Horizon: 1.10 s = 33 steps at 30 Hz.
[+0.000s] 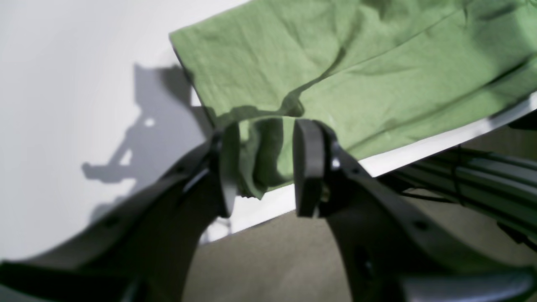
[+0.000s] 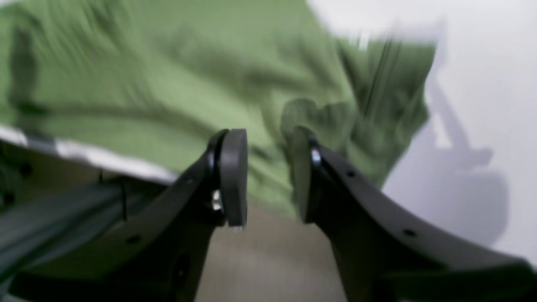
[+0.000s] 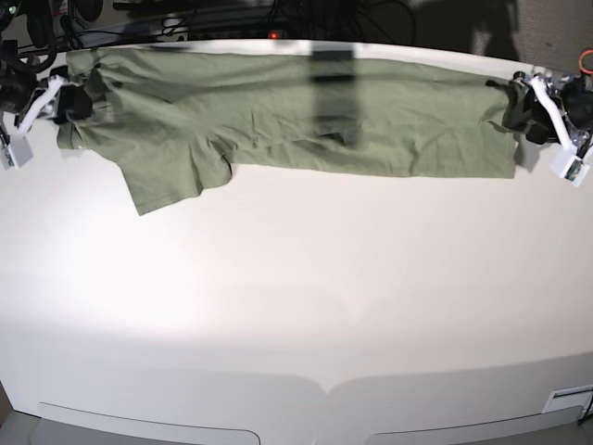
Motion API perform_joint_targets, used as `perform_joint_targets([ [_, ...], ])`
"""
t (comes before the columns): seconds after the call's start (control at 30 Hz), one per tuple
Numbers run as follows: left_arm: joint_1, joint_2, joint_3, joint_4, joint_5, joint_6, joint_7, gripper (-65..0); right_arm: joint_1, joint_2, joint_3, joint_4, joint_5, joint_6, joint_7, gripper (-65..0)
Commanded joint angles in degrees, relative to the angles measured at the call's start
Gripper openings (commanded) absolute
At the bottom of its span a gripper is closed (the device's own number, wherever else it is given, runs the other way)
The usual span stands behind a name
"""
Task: Fold the T-shirt properly
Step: 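Lower the folded hem and open both grippers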
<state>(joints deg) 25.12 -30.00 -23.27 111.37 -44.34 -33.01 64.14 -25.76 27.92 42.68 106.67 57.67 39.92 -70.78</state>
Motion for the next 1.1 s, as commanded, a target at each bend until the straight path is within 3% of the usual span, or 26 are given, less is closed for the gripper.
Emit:
perform_joint_targets([
  [0.0,-0.2,-0.9,-0.6,0.9,-0.7,0.0,-3.7,-42.8,0.0,1.1,0.5,1.0,1.6,0.1,3.0,-45.2],
  [0.1,-0.3,0.3,-0.6,0.9,-0.7,0.1,-9.9,-42.8,0.0,1.1,0.4,1.0,1.5,0.1,5.9,-45.2],
  [0.37,-0.2,10.8,-0.6,0.8,-0.6,-0.2,-7.8,-42.8,0.0,1.1,-6.4,0.4,0.3,0.1,7.6,-45.3],
  [0.5,-0.6,14.9,-0.6,-1.0,4.1,-0.1,-9.5,-42.8,0.9,1.1,-13.4,-1.3,-7.4,0.1,13.2,-45.3],
  [0.77,-1.9,15.7,-0.6,-14.2,5.3,-0.1,-10.7,-42.8,6.7,1.1,-23.0,-9.8,-15.2,0.1,14.2,-45.3],
  [1.07,-9.2,15.9,-0.6,-32.2,5.4,-0.2,-10.4,-42.8,15.3,1.1,-24.4,-23.7,-15.8,0.1,14.4,-45.3],
])
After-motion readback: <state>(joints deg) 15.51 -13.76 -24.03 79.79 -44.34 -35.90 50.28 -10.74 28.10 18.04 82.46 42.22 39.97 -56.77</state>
